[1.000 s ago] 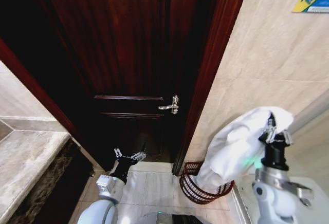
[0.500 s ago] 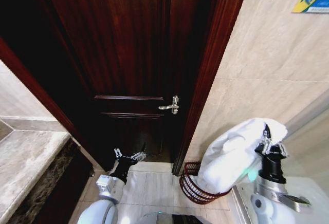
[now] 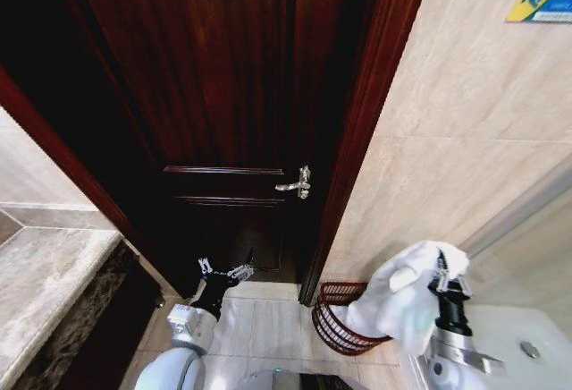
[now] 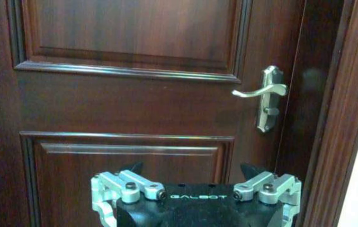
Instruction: Discard the used towel into the hamper.
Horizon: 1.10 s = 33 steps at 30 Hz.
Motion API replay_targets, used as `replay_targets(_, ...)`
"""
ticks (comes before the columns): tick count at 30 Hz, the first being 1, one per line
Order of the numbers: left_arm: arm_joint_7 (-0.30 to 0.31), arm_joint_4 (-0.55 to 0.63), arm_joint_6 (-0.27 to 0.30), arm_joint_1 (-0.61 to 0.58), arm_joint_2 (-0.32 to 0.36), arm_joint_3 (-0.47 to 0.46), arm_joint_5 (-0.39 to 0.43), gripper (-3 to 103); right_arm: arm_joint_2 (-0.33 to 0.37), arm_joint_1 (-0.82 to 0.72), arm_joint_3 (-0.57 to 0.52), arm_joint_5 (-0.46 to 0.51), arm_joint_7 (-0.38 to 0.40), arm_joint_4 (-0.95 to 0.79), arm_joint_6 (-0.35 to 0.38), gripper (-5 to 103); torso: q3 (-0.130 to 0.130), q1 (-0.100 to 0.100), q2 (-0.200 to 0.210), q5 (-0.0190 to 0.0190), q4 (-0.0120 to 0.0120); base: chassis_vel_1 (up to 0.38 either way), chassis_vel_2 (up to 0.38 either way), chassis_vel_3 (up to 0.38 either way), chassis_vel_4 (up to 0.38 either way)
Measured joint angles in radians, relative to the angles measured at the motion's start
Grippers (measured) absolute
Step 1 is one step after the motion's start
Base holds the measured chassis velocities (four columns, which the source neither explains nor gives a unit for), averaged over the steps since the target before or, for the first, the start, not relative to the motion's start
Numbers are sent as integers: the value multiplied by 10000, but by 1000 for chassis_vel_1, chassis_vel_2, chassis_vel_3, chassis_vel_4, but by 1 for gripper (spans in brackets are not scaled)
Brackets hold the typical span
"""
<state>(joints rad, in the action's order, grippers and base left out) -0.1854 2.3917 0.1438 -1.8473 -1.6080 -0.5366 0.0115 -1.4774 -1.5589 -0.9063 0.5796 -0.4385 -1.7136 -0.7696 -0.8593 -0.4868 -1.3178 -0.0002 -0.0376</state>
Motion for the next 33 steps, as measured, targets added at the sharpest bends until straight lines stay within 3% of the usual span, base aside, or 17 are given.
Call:
replay_targets(18,1,0,0,0,0,0,0,100,-389,1442,803,-736,38,2279,51,5,0,0,0,-1,0,0,0,0,0)
replay_targets(27,0,0,0,0,0,-1,0,100,-750,1858,1342,-893,454,2405,137,5,0,0,0,2,0,0,0,0,0)
replay_targets(33,0,0,0,0,0,0,0,100,-380,2488,954,-651,815,2594,533,5,-1,0,1,-1,-1,0,0,0,0)
